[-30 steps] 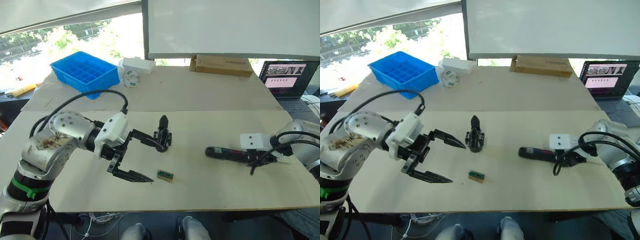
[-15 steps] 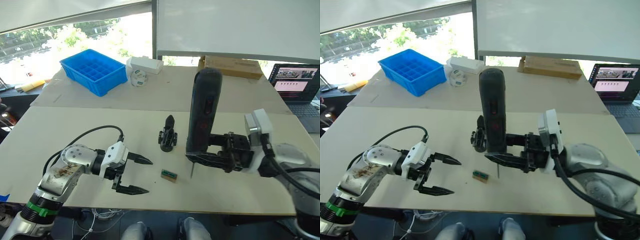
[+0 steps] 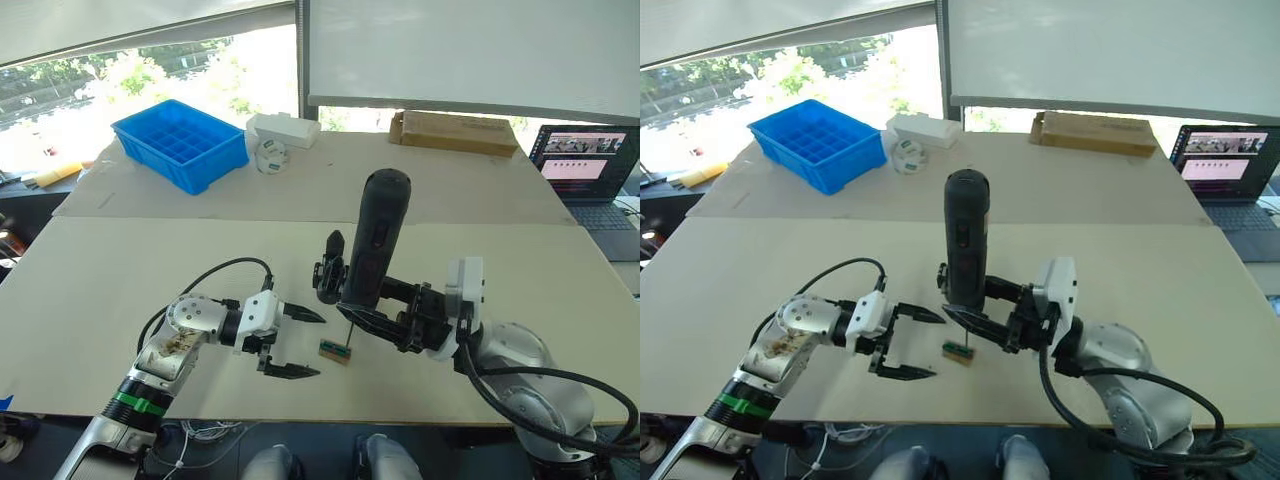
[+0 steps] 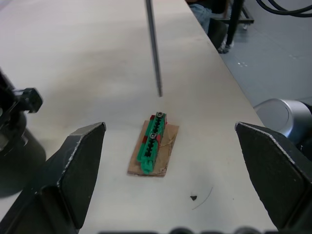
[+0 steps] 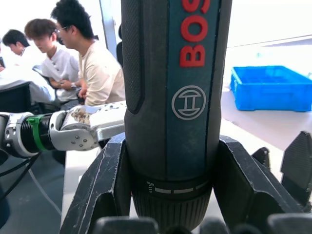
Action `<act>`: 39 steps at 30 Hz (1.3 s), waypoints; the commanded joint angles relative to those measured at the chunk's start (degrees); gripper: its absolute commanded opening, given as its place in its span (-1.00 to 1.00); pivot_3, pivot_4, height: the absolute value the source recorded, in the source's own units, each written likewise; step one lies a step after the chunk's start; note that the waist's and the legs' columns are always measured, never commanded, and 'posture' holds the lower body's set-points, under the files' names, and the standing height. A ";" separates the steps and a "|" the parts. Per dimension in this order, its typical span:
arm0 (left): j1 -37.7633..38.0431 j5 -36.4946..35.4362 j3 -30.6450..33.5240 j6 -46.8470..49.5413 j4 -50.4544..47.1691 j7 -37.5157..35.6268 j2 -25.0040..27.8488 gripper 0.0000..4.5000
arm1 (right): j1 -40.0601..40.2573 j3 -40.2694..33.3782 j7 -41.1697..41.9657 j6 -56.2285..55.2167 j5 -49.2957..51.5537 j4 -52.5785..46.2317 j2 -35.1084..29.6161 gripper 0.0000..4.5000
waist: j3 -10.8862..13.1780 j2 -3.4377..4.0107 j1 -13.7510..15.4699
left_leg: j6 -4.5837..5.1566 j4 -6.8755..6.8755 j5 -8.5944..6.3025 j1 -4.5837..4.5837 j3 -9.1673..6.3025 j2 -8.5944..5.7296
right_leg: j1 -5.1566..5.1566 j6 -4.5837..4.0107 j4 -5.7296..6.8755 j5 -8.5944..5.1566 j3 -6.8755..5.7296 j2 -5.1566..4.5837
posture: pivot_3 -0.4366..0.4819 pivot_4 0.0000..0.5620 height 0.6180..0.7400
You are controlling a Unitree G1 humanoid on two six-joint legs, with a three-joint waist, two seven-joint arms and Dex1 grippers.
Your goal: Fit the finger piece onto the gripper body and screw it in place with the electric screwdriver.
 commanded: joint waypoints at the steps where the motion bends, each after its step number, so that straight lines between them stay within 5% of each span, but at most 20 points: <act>1: -2.11 0.61 -0.49 -1.42 2.31 -0.19 -1.46 1.00 | 0.18 0.52 0.40 -3.38 -0.28 -1.97 0.44 -0.14 | 0.00 0.00 -0.01 | 0.00 0.00 0.00 0.00 0.00 0.01 | 0.00 0.00 0.00 0.00 0.00 0.01 | -0.05 -0.47 0.97; 39: -3.66 5.81 -2.75 -5.63 10.47 1.51 -5.87 1.00 | 1.43 1.36 1.23 -5.03 -2.57 -0.21 -0.74 -0.14 | -0.02 -0.03 0.11 | 0.03 0.01 -0.01 -0.01 -0.04 0.01 | 0.00 -0.02 -0.01 0.01 -0.01 -0.03 | -0.05 -0.47 0.97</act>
